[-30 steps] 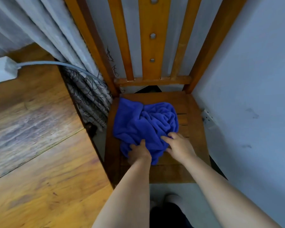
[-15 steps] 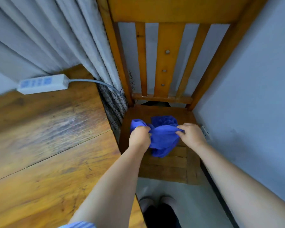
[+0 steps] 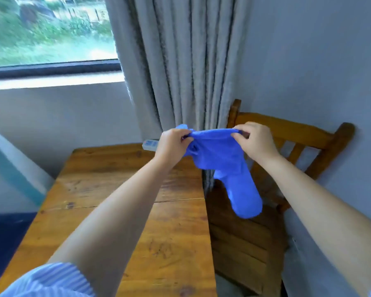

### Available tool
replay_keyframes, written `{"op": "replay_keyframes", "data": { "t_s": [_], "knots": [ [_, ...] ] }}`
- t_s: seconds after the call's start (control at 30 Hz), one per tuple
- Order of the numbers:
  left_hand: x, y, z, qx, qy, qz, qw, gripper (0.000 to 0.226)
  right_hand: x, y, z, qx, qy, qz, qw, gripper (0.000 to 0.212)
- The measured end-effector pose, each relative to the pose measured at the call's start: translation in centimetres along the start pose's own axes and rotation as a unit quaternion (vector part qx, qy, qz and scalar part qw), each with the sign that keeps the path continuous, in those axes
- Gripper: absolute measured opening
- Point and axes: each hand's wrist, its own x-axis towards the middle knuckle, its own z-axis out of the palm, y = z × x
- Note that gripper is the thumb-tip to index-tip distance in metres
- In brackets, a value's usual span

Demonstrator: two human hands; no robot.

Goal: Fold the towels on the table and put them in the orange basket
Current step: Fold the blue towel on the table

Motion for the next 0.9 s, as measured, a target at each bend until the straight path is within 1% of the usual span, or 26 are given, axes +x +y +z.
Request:
{"op": "replay_keyframes", "data": {
  "t_s": [0.07,0.13,0.2,0.27,0.37,0.43,0.53,0.63,0.77,0.83,0.9],
  "knots": [
    [-0.4,-1.2,-3.5,0.0,0.043,0.004,0.999,0.016,1.2,-4.1,0.2,0.011,0.029,-0.044,0.999,0.015],
    [-1.7,-3.6,-7.5,0.002,0.079,-0.006,0.997,0.014,1.7,-8.9,1.7,0.033,0.035,-0.082,0.995,0.015],
    [-2.5,-5.6,-10.3,0.0,0.104,-0.003,0.995,0.014,1.8,-12.5,2.9,0.051,0.037,-0.101,0.993,0.015],
    [-3.9,-8.8,-14.0,0.022,0.12,0.002,0.993,0.014,1.4,-16.8,5.3,0.068,0.028,-0.116,0.991,0.014],
    [-5.9,-13.9,-18.1,0.054,0.107,-0.002,0.993,0.014,-0.2,-21.6,9.2,0.075,-0.003,-0.125,0.989,0.013],
    [-7.3,-17.3,-19.6,0.077,0.082,-0.016,0.994,0.016,-1.7,-23.3,12.0,0.063,-0.044,-0.127,0.989,0.012],
    [-9.7,-23.3,-20.4,0.118,0.013,-0.046,0.992,0.021,-4.8,-25.1,17.4,0.053,-0.131,-0.114,0.983,0.011],
    [-12.2,-28.6,-20.0,0.133,-0.058,-0.08,0.986,0.024,-8.0,-26.0,22.3,0.059,-0.212,-0.076,0.972,0.012],
    [-15.0,-33.6,-18.9,0.161,-0.136,-0.12,0.97,0.027,-12.0,-26.5,27.1,0.075,-0.29,-0.035,0.954,0.015],
    [-15.7,-35.9,-18.7,0.171,-0.142,-0.136,0.965,0.027,-13.7,-26.6,29.4,0.087,-0.342,-0.022,0.935,0.017],
    [-16.1,-38.0,-18.9,0.175,-0.11,-0.156,0.966,0.03,-15.0,-26.4,31.1,0.094,-0.4,-0.003,0.912,0.02]
  ]
}}
